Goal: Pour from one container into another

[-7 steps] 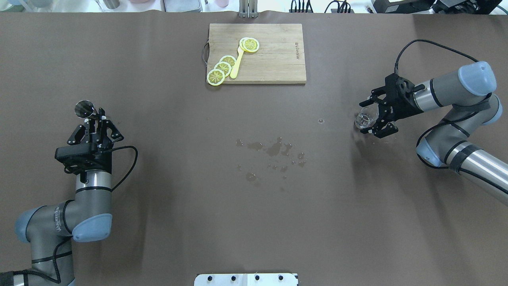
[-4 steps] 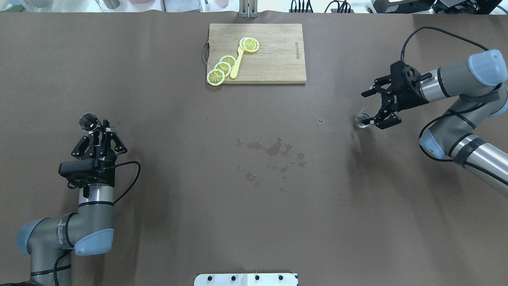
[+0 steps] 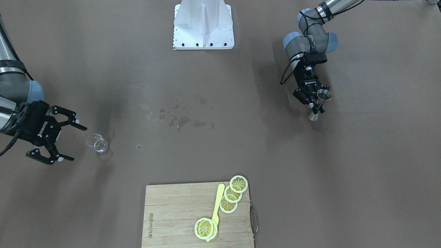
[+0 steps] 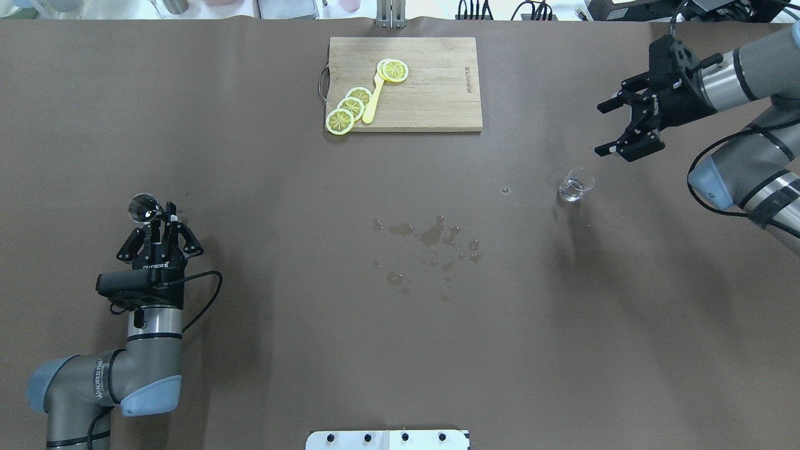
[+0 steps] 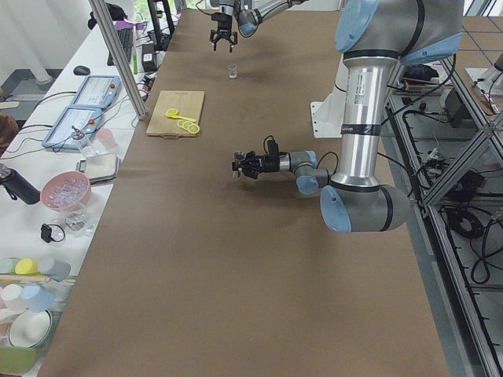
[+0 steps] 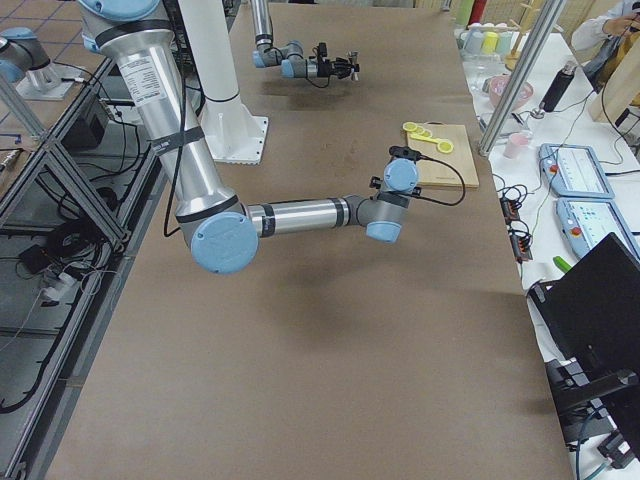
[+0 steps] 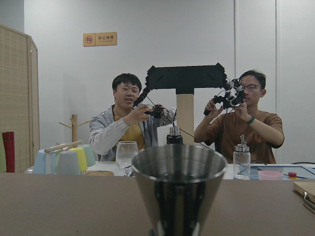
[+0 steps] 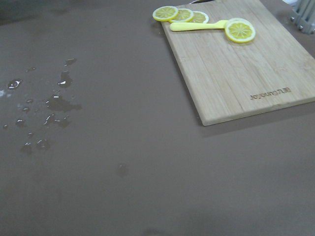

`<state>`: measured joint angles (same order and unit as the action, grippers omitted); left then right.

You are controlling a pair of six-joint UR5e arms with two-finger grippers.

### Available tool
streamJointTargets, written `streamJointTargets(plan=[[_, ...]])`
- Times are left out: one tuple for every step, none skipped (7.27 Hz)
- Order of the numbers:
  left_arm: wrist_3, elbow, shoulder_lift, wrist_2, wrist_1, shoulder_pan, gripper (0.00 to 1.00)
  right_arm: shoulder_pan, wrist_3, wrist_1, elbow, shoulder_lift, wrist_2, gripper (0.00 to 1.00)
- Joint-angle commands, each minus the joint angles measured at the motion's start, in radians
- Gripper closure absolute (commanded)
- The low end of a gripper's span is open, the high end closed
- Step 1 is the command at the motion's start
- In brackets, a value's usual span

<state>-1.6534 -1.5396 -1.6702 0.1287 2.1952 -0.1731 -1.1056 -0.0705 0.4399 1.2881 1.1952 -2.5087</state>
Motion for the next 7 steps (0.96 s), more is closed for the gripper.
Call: streamJointTargets(plan=[[-0.002, 0.001, 0.009, -0.004, -0.005, 0.023, 1.0, -0.062, -0.012, 0.194, 0.054, -0.005, -0.001, 0.0], [-0.002, 0.002, 0.009, -0.003, -0.006, 0.026, 1.0, -0.091, -0.006, 0.28, 0.06, -0.009, 0.007, 0.0], [-0.002, -0.001, 0.01, -0.004, -0.006, 0.029, 1.0, -0.12, -0.003, 0.378, 0.062, -0.016, 0.022, 0.0], [-0.002, -0.004, 0.012, -0.004, -0.006, 0.029, 1.0, -0.138, -0.003, 0.484, 0.062, -0.017, 0.06, 0.0], [-0.002, -0.008, 0.012, -0.004, -0.006, 0.032, 1.0, -0.149, -0.003, 0.605, 0.059, -0.017, 0.08, 0.0], [-0.002, -0.008, 0.012, -0.004, -0.006, 0.035, 0.87, -0.158, -0.002, 0.694, 0.06, -0.019, 0.127, 0.0], [-0.002, -0.01, 0.012, -0.004, -0.006, 0.041, 0.71, -0.169, 0.0, 0.78, 0.068, -0.019, 0.199, 0.0]])
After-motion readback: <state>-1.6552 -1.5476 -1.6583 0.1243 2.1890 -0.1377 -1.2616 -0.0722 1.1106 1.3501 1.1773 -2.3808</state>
